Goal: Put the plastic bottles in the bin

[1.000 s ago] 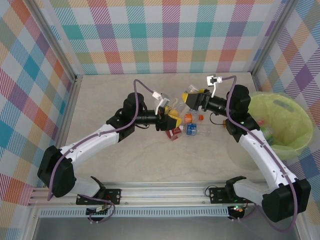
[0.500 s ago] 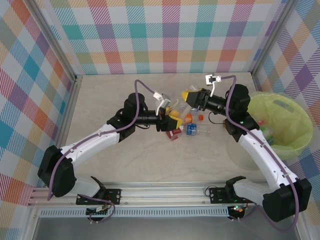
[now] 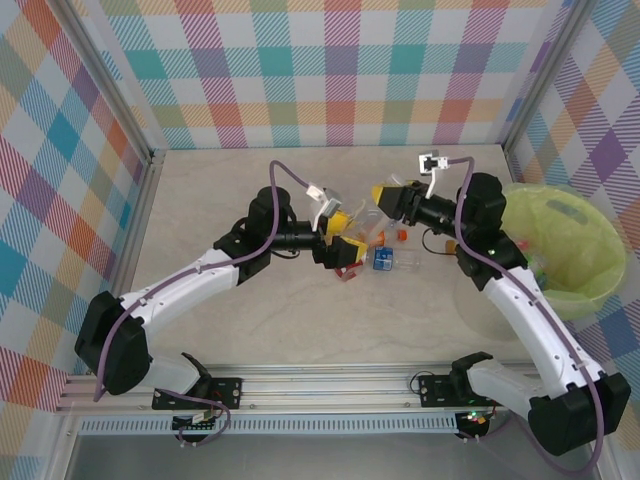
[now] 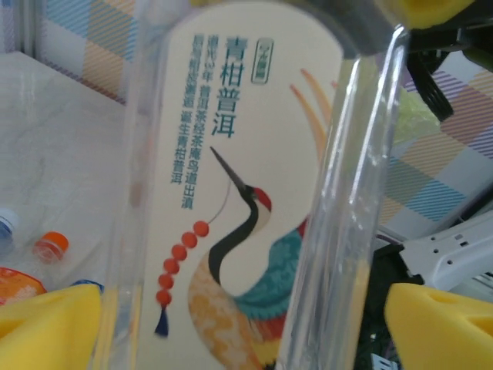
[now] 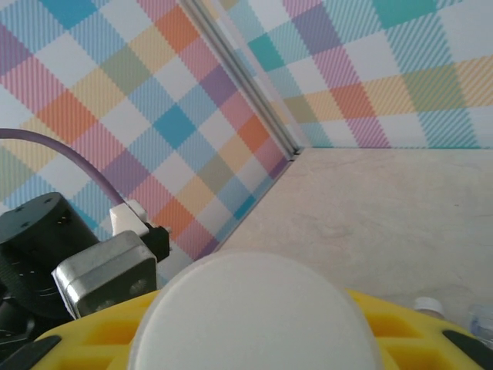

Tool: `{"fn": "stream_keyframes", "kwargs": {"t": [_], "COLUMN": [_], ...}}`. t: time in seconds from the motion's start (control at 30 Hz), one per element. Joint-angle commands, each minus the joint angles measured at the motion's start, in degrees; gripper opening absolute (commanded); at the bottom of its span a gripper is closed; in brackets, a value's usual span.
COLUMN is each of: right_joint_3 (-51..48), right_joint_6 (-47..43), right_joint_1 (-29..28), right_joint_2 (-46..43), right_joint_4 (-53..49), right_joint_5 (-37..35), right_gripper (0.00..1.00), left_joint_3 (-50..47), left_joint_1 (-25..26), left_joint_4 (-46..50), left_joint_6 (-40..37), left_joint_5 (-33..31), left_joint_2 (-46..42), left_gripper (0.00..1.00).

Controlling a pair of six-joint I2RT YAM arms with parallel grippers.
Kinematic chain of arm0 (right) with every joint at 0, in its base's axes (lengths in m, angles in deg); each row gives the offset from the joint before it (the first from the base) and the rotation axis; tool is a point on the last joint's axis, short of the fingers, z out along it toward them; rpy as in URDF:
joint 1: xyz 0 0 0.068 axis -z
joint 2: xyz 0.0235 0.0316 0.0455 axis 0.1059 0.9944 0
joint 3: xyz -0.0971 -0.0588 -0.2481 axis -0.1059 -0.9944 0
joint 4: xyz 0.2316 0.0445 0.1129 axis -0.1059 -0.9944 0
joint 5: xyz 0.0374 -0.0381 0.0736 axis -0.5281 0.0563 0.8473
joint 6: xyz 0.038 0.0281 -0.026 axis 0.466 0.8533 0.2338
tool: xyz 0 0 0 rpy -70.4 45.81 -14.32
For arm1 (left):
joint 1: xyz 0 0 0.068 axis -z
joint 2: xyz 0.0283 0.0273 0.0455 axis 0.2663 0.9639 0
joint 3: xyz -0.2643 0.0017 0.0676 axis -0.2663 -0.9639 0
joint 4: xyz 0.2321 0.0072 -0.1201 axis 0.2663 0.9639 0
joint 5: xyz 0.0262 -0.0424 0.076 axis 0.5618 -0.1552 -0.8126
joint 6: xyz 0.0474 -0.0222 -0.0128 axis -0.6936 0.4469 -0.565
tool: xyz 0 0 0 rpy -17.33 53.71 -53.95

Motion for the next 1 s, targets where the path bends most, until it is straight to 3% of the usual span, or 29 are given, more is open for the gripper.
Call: {"fn": "stream_keyframes", "kwargs": {"t": [0.0,0.27,0.43,0.67,0.97], "right_joint_3": [2.3,6.31,6.17,6.11,7.66], "right_joint_6": [-7.12,-21.29,-29.41,-38.79,-45.96], "right_joint_1": [-0.09,-0.07,-0.06,-0.07,-0.09], "right_joint_2": [-4.07,-12.46,-17.48,-21.31,-25.51], "right_joint_4": [-8.73,-24.26,-25.26,-22.1,-19.22], "right_joint_5": [-8.59,-29.42,-43.83,-57.76,-68.59], "right_gripper": [0.31,0.31,0.3,0.32,0.32], "left_joint_3": [-1.74,-6.36,-8.66,-9.8,-9.14], "left_joint_1": [0.49,0.48,0.47,0.41,0.42], "left_joint_4": [-1.49,-3.81,-5.96,-6.91,-8.7], "left_joint_6": [-0.67,-1.22,-1.17,-0.78,0.62], "left_joint_5": [-4.34,-18.32,-24.33,-28.88,-28.69], "left_joint_2": [-3.33,-6.91,-8.45,-8.19,-5.78], "left_gripper": [1.0,1.0,1.0,1.0,1.0]}}
